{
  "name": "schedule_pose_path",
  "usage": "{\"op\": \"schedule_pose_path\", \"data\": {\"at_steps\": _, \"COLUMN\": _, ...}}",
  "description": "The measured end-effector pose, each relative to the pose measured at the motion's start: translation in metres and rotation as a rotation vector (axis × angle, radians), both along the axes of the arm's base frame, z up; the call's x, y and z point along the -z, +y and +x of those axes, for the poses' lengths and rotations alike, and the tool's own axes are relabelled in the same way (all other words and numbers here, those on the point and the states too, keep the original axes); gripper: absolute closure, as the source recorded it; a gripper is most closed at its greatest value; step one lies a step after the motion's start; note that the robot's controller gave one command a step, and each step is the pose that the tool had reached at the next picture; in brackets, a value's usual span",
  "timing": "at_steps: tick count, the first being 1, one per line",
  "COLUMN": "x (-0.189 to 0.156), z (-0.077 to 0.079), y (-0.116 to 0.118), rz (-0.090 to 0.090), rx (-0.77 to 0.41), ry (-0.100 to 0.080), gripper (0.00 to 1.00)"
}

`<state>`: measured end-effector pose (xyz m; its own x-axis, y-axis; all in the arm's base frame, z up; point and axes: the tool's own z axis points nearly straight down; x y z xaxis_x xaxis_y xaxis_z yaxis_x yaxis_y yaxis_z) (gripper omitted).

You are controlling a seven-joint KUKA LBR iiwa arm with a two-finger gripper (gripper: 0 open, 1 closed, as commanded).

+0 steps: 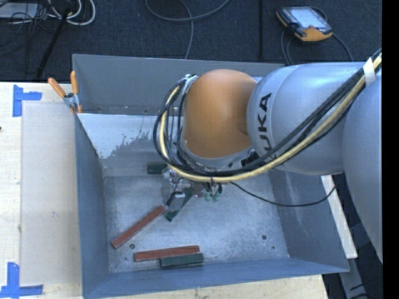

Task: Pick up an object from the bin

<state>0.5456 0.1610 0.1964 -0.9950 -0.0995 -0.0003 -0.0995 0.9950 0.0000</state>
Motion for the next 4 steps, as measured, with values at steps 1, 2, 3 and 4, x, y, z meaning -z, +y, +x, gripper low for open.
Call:
{"op": "schedule_pose_path", "data": {"at_steps": 1, "x": 0.0, "z": 0.0, "y": 0.0, "rz": 0.0, "rx": -0.001, "ry": 0.0, "gripper": 0.0}}
{"op": "schedule_pose_path", "data": {"at_steps": 2, "x": 0.0, "z": 0.0, "y": 0.0, "rz": 0.0, "rx": -0.002, "ry": 0.0, "gripper": 0.0}}
{"op": "schedule_pose_path", "data": {"at_steps": 3, "x": 0.043, "z": -0.007, "y": -0.003, "rz": 0.001, "rx": -0.053, "ry": -0.005, "gripper": 0.0}}
{"op": "schedule_pose_path", "data": {"at_steps": 4, "x": 0.111, "z": -0.005, "y": 0.0, "rz": 0.0, "rx": -0.155, "ry": -0.003, "gripper": 0.0}}
